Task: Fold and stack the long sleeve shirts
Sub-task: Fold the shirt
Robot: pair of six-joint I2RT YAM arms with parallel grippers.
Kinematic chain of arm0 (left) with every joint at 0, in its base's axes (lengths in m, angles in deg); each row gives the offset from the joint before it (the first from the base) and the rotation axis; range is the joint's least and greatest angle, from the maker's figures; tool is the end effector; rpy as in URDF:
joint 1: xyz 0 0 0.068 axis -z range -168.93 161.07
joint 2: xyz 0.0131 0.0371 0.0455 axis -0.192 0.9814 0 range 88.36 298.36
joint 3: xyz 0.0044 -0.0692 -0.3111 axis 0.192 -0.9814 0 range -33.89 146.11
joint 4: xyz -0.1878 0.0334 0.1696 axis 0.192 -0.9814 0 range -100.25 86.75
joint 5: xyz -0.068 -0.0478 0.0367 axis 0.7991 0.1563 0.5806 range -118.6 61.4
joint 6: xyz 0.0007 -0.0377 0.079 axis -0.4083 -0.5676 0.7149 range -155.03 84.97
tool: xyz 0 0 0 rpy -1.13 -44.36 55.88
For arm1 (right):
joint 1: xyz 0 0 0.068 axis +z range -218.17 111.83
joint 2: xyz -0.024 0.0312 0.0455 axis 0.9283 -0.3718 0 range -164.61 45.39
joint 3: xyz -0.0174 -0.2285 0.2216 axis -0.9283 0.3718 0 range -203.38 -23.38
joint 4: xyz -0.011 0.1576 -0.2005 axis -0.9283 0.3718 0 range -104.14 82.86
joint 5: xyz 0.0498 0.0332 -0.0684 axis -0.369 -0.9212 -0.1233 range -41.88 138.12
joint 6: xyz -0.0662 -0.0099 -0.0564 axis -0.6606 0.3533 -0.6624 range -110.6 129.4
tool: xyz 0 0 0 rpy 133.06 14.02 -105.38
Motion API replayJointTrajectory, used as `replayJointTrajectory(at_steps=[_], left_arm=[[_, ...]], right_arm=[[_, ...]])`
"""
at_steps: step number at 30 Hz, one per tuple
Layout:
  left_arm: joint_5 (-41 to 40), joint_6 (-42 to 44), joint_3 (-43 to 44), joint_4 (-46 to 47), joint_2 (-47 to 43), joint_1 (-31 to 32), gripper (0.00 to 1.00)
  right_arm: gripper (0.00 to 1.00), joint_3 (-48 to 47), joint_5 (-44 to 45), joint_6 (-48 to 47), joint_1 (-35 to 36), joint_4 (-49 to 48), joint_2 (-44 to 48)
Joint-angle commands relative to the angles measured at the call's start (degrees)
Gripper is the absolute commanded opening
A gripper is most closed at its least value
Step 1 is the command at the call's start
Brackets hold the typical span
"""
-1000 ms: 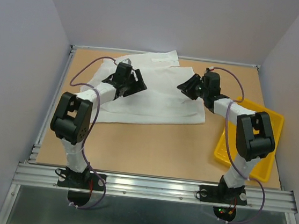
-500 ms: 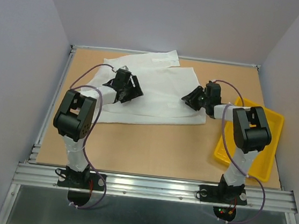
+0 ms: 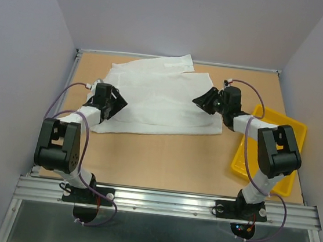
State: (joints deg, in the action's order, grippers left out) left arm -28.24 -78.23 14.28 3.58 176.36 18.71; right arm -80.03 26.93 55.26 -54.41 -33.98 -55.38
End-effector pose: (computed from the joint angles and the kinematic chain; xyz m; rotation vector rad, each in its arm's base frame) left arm 0.3545 -0.0479 0.2353 -0.6663 2.0894 -0.5171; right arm 0.4056 0.1282 0.2362 0.3372 2.0909 1.0166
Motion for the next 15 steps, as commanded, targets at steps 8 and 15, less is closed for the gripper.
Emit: replayJointTrajectory(at_steps=[8, 15], left_arm=[[-3.34, -5.49, -9.05, -4.89, -9.25, -6.58, 0.77], [-6.08, -3.56, -6.33, -14.2, -18.39, -7.11, 0.78]], right_arm=[[0.44, 5.23, 3.34, -6.92, 0.48, 6.28, 7.69], [0.44, 0.49, 7.39, -13.43, 0.48, 18.24, 10.86]])
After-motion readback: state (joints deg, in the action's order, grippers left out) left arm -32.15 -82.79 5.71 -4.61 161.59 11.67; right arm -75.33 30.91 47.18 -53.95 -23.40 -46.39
